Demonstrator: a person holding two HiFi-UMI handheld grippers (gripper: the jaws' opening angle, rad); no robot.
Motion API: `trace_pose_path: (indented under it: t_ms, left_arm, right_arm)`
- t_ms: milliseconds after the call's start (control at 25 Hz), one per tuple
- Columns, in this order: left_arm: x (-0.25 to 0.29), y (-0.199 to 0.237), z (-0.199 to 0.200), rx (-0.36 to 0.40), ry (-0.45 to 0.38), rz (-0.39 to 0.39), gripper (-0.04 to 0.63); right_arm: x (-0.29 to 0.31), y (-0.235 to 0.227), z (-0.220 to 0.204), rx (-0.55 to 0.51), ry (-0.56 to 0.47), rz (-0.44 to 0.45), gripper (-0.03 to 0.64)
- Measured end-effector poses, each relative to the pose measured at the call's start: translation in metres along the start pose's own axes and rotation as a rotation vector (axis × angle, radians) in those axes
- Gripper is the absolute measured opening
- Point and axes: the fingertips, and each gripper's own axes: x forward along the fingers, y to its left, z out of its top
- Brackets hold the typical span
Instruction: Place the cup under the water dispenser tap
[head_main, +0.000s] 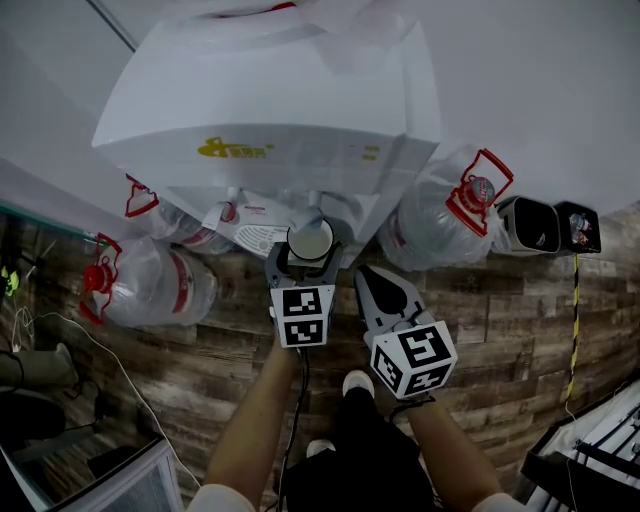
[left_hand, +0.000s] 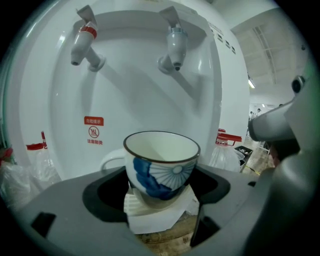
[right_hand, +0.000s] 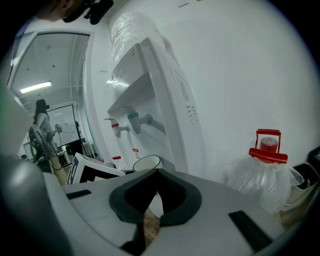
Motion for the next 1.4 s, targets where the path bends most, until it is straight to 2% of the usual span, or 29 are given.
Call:
trace_pose_path:
  t_ms: [560,880,1160,1400]
  left_arm:
    - [-0.006,0.000,-0.004,-0.043,-0.001,0.060,0.416]
    - [-0.024,-0.008,-0.001,-0.055,0.010,0.048,0.417]
    - [-0.080,-0.018,0.016,-0.049,0.016,0.024,0.417]
    - [-0.161,-0.023,0.062,-0.042,0.007,0.010,0.416]
  right_arm:
    - [-0.007,0.000,-0.006,0.008,0.007,-0.006,0.021]
    - [-0.016,0.006,0.006,0.004,0.000,-0.010,0.021]
    - [-0.047,0.030,0.033,0.003,-0.011,-0.025,0.021]
    - [-0.108,0.071,0.071,0.002,-0.024,-0.050,0.020]
